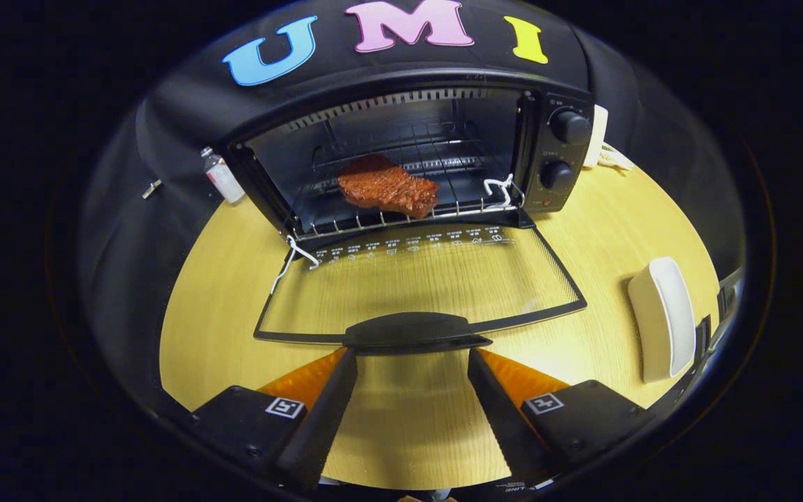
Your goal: Open the toaster oven, put the food inside, and close the toaster oven door.
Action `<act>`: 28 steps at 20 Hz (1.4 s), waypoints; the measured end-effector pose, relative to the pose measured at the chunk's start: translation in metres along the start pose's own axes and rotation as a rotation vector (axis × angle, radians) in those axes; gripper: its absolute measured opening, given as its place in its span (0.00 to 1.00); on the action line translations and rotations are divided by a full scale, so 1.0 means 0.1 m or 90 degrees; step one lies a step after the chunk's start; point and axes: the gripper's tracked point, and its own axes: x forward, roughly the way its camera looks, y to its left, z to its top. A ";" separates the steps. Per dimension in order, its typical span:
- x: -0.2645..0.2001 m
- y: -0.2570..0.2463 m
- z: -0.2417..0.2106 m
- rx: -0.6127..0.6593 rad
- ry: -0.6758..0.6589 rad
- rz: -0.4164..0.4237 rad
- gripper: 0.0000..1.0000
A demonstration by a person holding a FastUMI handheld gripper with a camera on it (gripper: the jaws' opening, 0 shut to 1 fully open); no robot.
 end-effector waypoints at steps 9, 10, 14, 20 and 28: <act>-0.36 0.13 0.51 -0.009 -0.068 0.003 0.98; -0.41 0.16 0.63 -0.027 -0.093 0.000 0.98; -0.39 0.25 1.28 -0.101 -0.166 -0.010 0.99; 0.03 0.23 1.60 -0.078 -0.162 -0.015 0.98; -0.30 0.22 1.43 -0.094 -0.149 0.002 1.00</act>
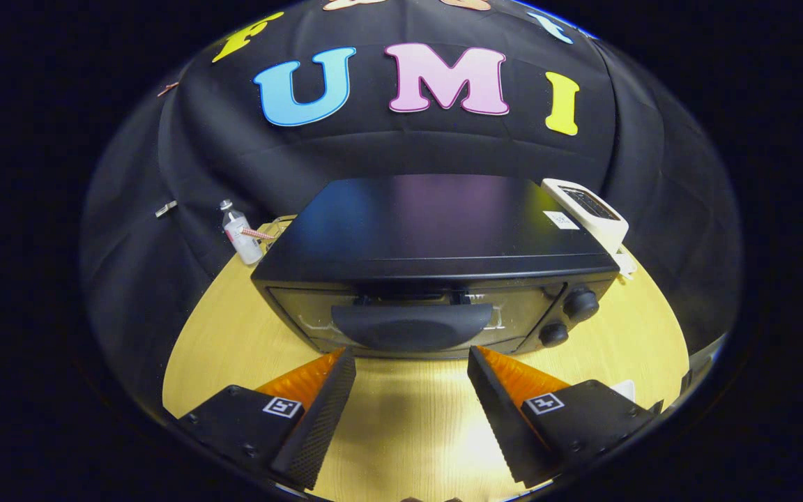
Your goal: Open the toaster oven, put the food inside, and close the toaster oven door.
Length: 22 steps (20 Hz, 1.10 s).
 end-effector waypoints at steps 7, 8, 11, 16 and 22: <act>-0.83 -0.40 0.55 -0.007 -0.085 -0.007 0.99; -0.96 -0.46 0.71 -0.011 -0.112 -0.005 0.99; -1.34 -0.66 1.17 -0.018 -0.195 0.017 0.99; -1.97 -0.96 1.73 -0.042 -0.301 0.092 0.99; -2.45 -1.47 1.60 -0.080 -0.383 0.107 0.99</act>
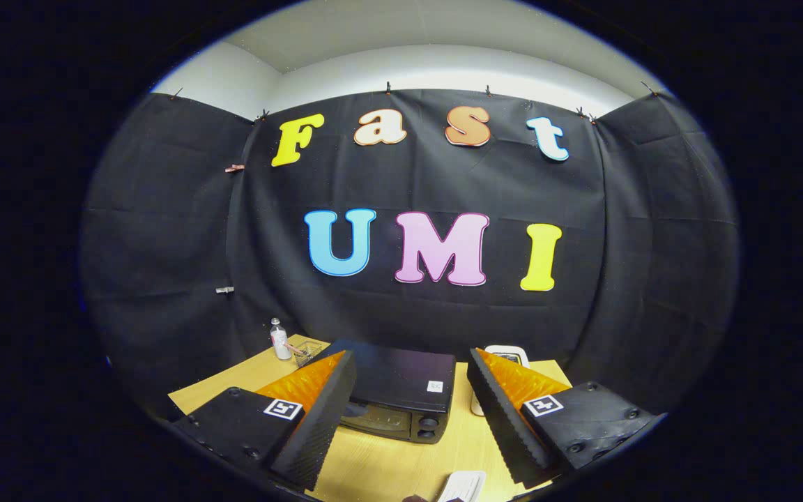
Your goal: Open the toaster oven, put the food inside, and close the toaster oven door.
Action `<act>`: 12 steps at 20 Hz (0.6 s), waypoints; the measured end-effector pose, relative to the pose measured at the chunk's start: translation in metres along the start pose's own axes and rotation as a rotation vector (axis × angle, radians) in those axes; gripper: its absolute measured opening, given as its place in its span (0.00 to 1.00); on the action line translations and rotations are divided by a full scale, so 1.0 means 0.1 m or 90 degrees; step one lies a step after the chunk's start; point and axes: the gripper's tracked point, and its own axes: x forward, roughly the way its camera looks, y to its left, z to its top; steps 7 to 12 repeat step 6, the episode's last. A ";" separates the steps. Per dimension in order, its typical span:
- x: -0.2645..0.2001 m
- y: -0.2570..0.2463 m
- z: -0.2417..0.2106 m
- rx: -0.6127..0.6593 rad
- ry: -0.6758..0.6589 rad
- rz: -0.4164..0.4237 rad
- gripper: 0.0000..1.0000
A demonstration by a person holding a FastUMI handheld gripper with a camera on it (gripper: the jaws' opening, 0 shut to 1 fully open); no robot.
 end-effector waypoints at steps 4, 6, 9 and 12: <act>-0.12 -0.04 -0.33 -0.025 0.027 0.018 0.99; -0.13 -0.05 -0.34 -0.030 0.028 0.014 0.99; -0.13 -0.05 -0.34 -0.030 0.028 0.014 0.99; -0.13 -0.05 -0.34 -0.030 0.028 0.014 0.99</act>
